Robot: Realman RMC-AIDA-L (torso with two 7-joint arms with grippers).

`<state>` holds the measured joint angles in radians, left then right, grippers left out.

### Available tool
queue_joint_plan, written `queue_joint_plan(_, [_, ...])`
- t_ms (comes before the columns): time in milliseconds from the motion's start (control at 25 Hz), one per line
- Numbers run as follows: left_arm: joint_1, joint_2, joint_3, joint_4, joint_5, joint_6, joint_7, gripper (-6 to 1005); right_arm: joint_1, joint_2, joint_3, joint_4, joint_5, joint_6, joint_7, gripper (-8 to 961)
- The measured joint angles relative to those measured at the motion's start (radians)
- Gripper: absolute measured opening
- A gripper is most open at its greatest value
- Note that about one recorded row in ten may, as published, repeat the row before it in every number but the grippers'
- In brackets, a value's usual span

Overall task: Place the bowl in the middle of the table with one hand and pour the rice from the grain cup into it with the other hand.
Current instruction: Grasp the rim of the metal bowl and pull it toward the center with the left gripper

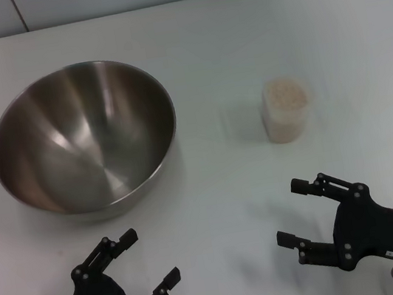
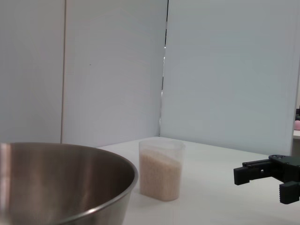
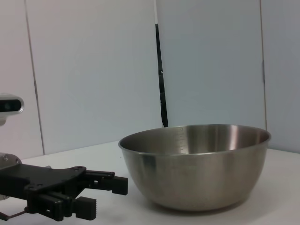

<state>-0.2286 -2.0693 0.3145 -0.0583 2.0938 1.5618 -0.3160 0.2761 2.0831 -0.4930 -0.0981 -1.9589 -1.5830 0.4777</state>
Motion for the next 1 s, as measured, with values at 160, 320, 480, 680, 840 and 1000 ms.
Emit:
queue_joint_plan(160, [0.0, 0.0, 0.0, 0.0, 0.0, -0.001, 0.0, 840, 0.0, 0.0, -0.001, 0.0, 0.0, 0.0, 0.0, 825])
queue_joint_plan(320, [0.0, 0.0, 0.0, 0.0, 0.0, -0.002, 0.0, 837, 0.0, 0.0, -0.003, 0.0, 0.0, 0.0, -0.001, 824])
queue_joint_plan(480, [0.003, 0.001, 0.003, 0.003, 0.007, 0.026, 0.007, 835, 0.001, 0.0, -0.003, 0.0, 0.0, 0.0, -0.001, 822])
queue_joint_plan(680, [0.031, 0.003, -0.013, 0.016, 0.018, 0.183, 0.058, 832, 0.002, 0.0, -0.002, -0.001, 0.0, 0.0, -0.001, 820])
queue_joint_plan(840, [0.051, 0.003, -0.125, 0.02, 0.013, 0.282, 0.066, 829, 0.004, 0.0, -0.001, 0.0, 0.0, 0.011, -0.001, 818])
queue_joint_plan(1000, [0.011, 0.005, -0.398, 0.037, 0.011, 0.224, -0.094, 827, 0.016, 0.001, -0.004, 0.008, 0.0, 0.039, -0.001, 816])
